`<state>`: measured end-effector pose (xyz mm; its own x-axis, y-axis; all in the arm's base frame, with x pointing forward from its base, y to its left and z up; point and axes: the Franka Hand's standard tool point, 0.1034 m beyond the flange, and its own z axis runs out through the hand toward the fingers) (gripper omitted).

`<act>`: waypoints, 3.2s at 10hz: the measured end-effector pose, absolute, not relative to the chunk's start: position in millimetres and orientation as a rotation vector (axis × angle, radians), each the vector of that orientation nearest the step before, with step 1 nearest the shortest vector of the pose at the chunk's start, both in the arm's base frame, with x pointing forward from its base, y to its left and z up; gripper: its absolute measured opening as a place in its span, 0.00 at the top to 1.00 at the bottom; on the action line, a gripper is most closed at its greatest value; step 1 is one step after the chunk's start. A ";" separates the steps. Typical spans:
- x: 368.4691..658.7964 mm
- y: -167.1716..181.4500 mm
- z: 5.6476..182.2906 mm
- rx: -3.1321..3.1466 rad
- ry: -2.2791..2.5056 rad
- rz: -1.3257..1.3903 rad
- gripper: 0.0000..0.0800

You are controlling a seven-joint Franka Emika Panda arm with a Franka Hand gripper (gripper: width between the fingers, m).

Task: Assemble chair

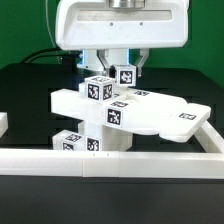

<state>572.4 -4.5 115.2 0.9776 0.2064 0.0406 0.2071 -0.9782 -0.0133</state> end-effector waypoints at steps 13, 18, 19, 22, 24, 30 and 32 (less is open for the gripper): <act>569.1 -4.2 114.2 -2.884 0.914 -0.069 0.64; 568.6 -3.3 112.3 -2.754 1.164 -0.050 0.53; 568.9 -3.3 112.5 -2.797 1.064 -0.060 0.53; 568.5 -4.2 112.3 -2.929 0.698 -0.086 0.20; 569.3 -9.0 112.6 -3.042 0.223 -0.125 0.19; 576.6 -13.2 118.1 -3.059 -0.658 -0.188 0.19; 577.0 -14.0 119.0 -3.002 -0.955 -0.184 0.19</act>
Offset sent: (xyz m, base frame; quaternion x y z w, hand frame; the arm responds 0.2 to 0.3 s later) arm 0.0000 0.0000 0.0000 0.0000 0.0000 0.0650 0.9979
